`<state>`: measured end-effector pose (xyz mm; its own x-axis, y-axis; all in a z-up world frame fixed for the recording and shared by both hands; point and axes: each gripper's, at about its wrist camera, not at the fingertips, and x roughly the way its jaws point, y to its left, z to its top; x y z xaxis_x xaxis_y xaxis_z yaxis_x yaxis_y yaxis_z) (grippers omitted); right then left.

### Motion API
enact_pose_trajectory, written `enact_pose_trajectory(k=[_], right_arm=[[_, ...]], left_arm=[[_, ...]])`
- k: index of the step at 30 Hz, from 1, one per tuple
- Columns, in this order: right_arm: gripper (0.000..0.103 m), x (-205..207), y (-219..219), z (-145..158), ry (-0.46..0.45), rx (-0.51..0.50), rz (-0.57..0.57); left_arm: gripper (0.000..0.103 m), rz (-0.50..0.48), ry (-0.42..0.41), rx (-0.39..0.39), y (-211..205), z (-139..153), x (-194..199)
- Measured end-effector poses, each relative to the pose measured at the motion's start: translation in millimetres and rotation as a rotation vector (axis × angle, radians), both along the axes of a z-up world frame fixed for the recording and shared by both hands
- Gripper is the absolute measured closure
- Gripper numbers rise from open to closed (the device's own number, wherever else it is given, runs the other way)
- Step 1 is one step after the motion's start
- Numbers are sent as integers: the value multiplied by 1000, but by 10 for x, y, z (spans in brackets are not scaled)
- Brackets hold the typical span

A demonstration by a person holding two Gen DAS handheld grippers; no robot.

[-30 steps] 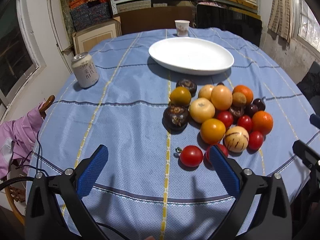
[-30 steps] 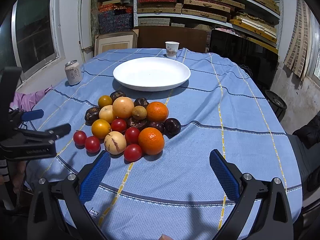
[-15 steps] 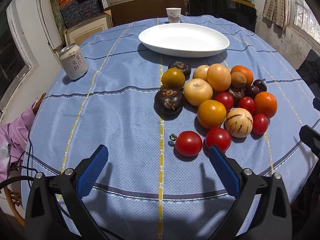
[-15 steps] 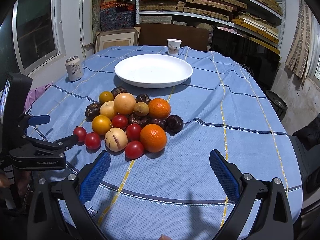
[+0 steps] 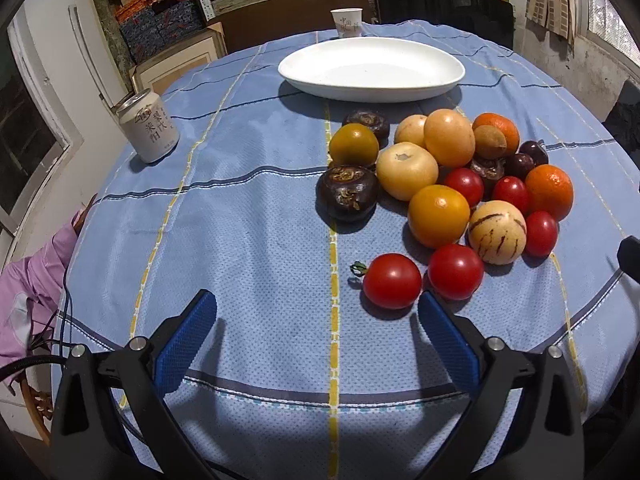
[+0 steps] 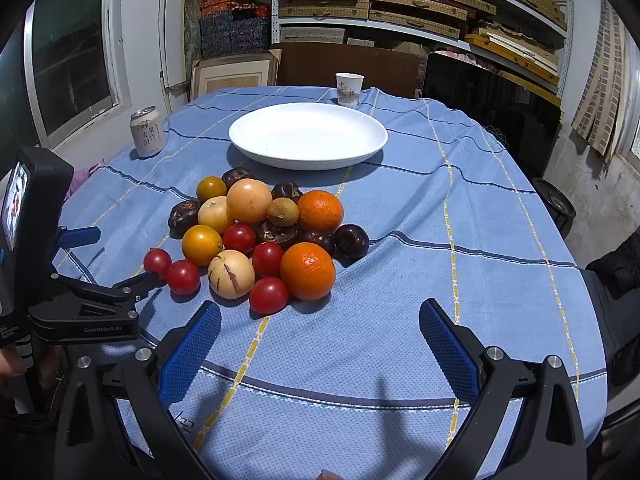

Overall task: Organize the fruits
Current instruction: 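Grasp a red cherry tomato with the left gripper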

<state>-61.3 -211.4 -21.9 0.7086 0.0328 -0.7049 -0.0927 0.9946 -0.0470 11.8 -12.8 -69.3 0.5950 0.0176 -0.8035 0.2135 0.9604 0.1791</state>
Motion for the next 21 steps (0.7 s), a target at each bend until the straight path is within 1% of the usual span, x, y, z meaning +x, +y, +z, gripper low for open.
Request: enact_pose_trajectory(k=[10, 13, 14, 15, 16, 17, 18, 19, 20, 21], right_arm=[[3, 9, 9, -7, 3, -14, 1], [3, 11, 7, -9, 8, -17, 1], [3, 15, 5, -9, 8, -17, 1], [3, 17, 2, -9, 9, -16, 1], [3, 18, -9, -10, 10, -11, 0], [3, 23, -22, -15, 13, -9, -4], [3, 32, -37, -27, 18, -7, -7], [3, 41, -51, -40, 23, -2, -8], [3, 57, -72, -65, 36, 8, -9], [3, 77, -91, -98, 50, 23, -7]], left_arm=[[5, -27, 16, -26, -15, -65, 73], [8, -32, 3, -14, -42, -88, 100], [17, -41, 1, -22, -45, -94, 107], [30, -54, 1, -50, -38, -94, 116], [36, -64, 9, -82, -21, -101, 126], [46, -72, 28, -119, 0, -115, 146], [52, -81, 33, -149, 19, -115, 154], [55, -83, 30, -159, 30, -109, 154], [64, -88, 28, -157, 26, -101, 154], [67, -92, 22, -155, 21, -92, 148]])
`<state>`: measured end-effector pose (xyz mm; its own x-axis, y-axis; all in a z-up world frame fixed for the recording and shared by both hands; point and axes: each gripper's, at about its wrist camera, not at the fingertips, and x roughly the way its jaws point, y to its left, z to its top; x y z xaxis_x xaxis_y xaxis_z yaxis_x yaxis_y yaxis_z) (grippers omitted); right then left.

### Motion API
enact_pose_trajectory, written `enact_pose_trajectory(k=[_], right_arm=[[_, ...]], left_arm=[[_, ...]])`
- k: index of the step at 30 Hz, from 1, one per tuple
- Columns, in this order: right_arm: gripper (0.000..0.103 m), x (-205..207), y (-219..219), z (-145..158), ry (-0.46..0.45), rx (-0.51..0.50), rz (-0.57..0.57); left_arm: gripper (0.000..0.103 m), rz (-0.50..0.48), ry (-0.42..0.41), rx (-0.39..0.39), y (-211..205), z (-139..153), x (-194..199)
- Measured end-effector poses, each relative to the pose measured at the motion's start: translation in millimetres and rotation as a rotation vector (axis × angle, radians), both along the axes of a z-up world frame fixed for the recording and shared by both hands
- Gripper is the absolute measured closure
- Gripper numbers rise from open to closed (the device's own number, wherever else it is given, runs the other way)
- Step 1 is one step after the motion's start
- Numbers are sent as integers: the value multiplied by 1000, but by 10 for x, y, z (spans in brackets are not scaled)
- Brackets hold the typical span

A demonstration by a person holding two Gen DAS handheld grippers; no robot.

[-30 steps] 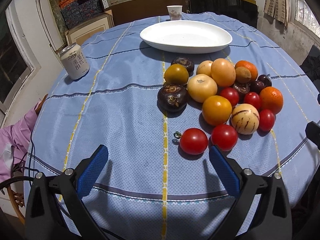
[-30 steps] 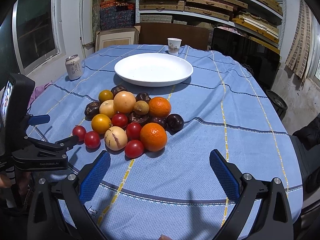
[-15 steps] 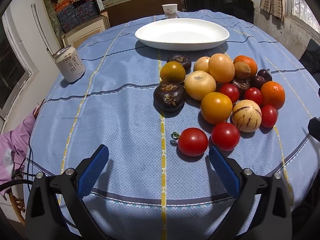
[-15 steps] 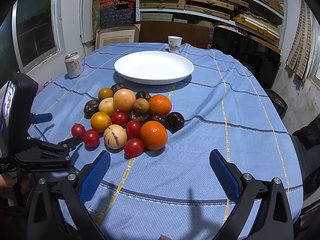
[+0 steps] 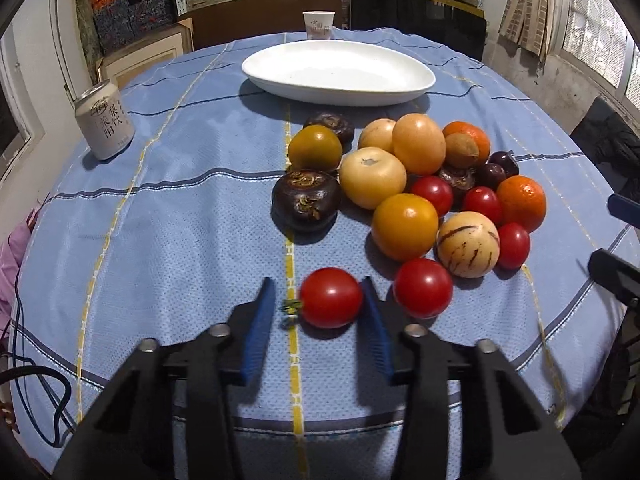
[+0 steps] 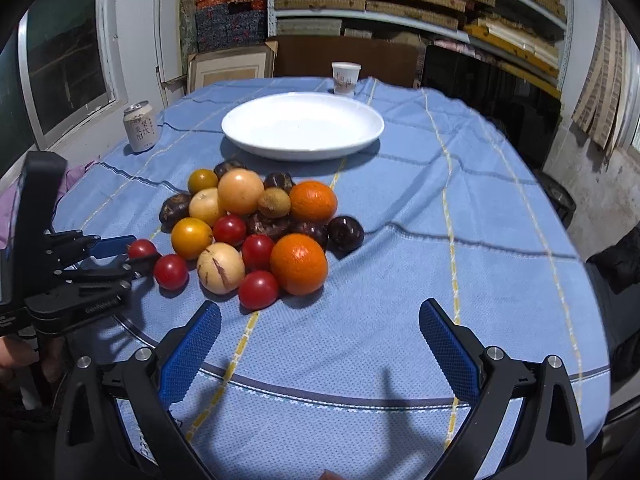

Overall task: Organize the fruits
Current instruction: 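Grasp a red cherry tomato with the left gripper, then grasp an orange with the right gripper while the left gripper holds the tomato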

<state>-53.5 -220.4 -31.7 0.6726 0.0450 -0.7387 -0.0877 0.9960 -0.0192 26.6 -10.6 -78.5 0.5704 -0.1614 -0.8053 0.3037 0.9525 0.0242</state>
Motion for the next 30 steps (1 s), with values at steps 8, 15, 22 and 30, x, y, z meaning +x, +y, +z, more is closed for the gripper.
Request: enact_pose_trajectory(k=[8, 15, 22, 30], right_arm=[[15, 137, 106, -200, 48, 24, 56], [36, 399, -26, -215, 43, 117, 11], [53, 542, 28, -293, 45, 191, 36], [62, 478, -46, -269, 21, 194, 17]], left_arm=[[70, 25, -75, 26, 56, 143, -117], [70, 24, -70, 22, 93, 139, -161], [70, 21, -73, 37, 89, 120, -177], [70, 23, -75, 29, 98, 122, -171]])
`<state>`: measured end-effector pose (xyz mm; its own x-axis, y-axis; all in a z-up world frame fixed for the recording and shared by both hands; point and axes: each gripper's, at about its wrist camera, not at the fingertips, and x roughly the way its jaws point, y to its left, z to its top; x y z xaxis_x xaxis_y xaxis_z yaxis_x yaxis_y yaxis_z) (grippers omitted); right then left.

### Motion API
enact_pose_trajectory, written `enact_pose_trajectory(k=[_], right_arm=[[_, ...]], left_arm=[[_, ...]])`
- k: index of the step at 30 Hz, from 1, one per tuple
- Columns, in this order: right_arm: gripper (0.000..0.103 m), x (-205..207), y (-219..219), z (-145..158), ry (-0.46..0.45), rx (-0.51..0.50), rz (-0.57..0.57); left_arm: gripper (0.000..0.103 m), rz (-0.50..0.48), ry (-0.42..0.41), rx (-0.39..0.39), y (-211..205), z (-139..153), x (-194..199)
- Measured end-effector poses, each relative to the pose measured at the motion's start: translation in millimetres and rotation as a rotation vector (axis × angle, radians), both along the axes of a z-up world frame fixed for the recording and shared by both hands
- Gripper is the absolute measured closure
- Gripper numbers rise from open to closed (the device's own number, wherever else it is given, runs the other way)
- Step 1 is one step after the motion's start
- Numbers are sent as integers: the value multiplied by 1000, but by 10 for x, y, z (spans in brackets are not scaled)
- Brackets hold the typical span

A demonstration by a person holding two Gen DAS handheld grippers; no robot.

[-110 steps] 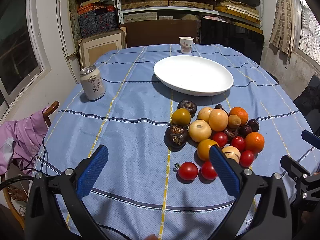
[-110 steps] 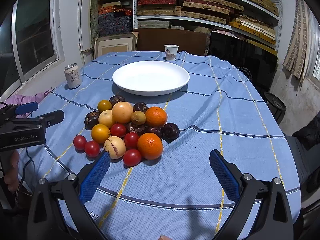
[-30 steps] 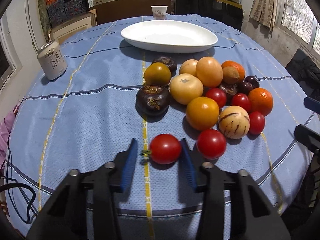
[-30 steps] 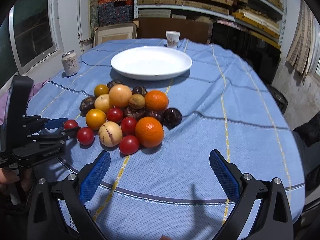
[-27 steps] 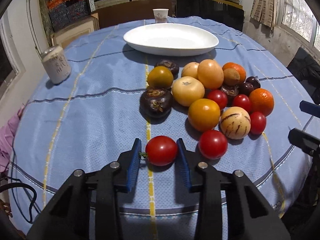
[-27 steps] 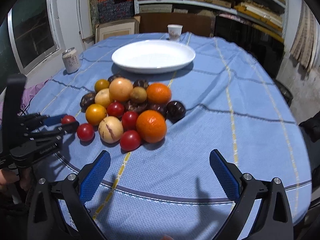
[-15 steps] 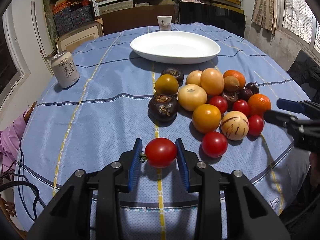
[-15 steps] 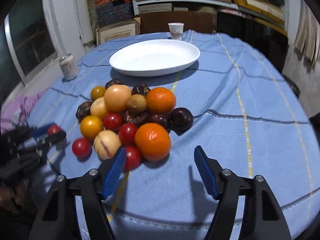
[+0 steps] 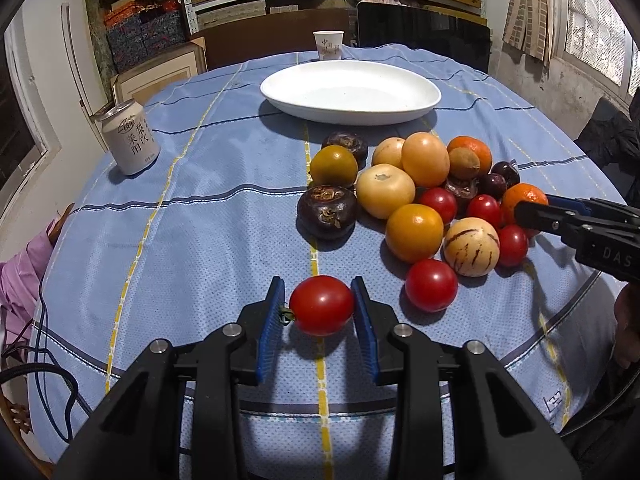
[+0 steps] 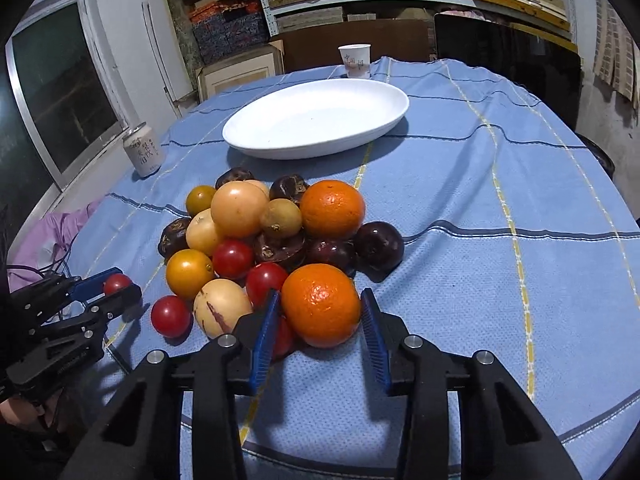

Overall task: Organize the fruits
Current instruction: 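Grasp an orange with the right gripper while the left gripper holds the tomato, then lower the tomato and orange onto the white plate and open both grippers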

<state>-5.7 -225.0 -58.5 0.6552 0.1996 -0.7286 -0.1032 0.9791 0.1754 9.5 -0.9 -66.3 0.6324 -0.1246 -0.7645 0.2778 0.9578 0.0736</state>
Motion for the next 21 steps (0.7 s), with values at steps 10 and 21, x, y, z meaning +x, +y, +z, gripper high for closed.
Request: enact_pose_trajectory(k=[10, 21], right_arm=[[63, -99, -66, 165, -58, 7, 5], [63, 228, -282, 626, -140, -13, 6]], left_arm=[[70, 16, -13, -14, 35, 65, -3], [70, 23, -81, -57, 102, 515, 399]])
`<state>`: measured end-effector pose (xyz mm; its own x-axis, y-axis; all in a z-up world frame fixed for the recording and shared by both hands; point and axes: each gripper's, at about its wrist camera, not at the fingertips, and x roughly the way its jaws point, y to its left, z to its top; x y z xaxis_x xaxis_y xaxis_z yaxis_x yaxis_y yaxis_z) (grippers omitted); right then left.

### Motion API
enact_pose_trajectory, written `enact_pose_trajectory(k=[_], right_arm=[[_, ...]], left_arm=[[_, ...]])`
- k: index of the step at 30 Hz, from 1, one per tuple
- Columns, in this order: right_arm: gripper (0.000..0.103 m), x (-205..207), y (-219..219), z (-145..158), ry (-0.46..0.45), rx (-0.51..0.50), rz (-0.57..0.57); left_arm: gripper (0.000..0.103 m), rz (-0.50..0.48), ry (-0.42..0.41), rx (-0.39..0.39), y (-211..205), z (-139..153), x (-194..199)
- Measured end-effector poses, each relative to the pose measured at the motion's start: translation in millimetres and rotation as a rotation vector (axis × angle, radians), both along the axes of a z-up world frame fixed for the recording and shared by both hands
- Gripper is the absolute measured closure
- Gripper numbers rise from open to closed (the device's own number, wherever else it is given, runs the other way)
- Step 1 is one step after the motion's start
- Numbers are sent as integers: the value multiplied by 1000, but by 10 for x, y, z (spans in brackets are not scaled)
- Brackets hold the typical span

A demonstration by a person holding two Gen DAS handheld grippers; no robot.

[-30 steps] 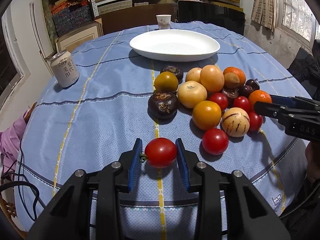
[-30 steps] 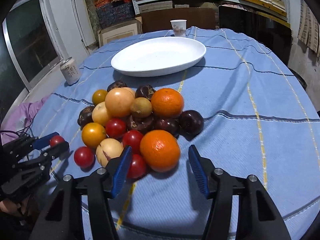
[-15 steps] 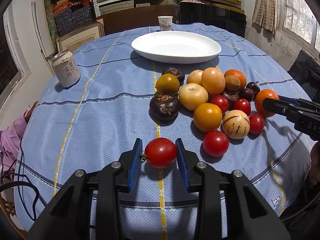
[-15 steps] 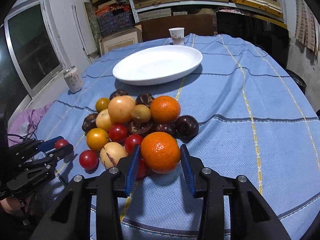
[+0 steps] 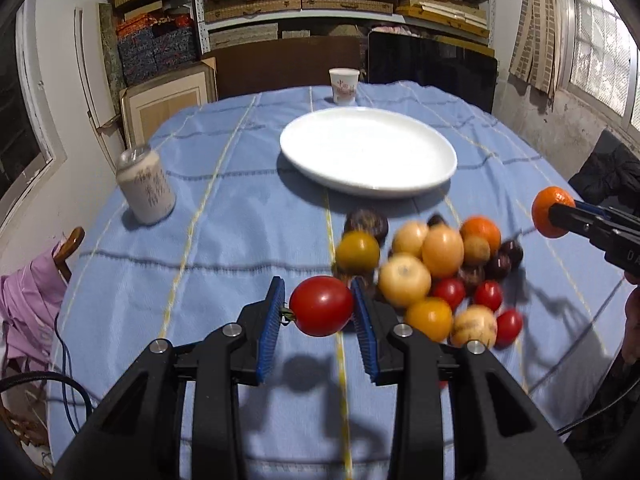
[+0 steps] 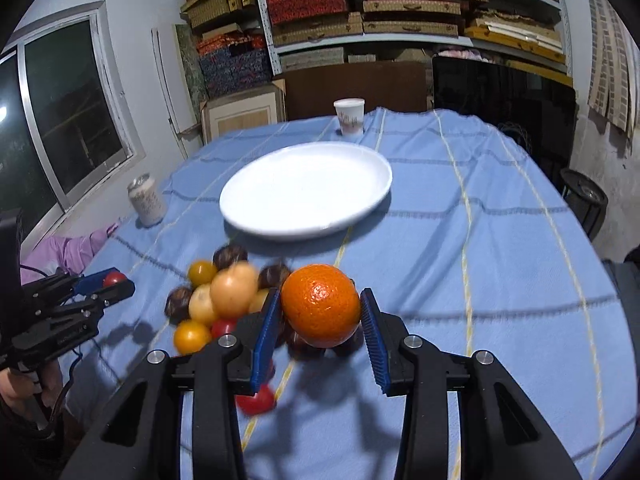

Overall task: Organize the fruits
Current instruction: 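Lower the tomato and orange onto the white plate and open both grippers, then grasp another red cherry tomato with the left gripper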

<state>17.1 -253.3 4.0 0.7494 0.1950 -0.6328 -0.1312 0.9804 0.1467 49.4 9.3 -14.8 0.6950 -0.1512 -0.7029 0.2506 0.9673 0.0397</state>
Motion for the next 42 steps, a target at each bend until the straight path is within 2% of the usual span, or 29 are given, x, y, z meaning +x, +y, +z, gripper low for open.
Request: enact_pose_trajectory(k=[7, 14, 16, 17, 18, 19, 20, 24, 30, 38, 42], right_arm=[[63, 742, -52, 134, -1, 18, 43], [62, 1481, 39, 0, 31, -11, 59], [61, 1654, 51, -69, 55, -2, 79], [61, 1706, 56, -93, 64, -2, 80], [55, 1722, 63, -102, 64, -2, 79], [46, 1704, 59, -87, 46, -4, 73], [45, 1665, 63, -65, 30, -8, 72], [44, 1444, 30, 9, -2, -4, 82], [44, 842, -38, -12, -5, -8, 80], [44, 17, 84, -348, 62, -34, 119], [44, -252, 230, -408, 59, -75, 132]], left_arm=[[70, -41, -16, -29, -298, 262, 796], [69, -24, 69, -47, -579, 64, 1742], [56, -8, 92, -47, -622, -26, 1906], [37, 9, 104, -50, -629, -68, 1983], [26, 18, 102, -58, -623, -75, 2001], [24, 24, 90, -67, -610, -64, 1984], [21, 26, 72, -64, -602, -42, 1944], [18, 28, 50, -47, -539, 16, 1737], [12, -1, 27, -58, -302, 71, 1097], [12, -64, 37, 29, -129, -201, 148], [12, -101, 64, 10, -134, -330, -236]])
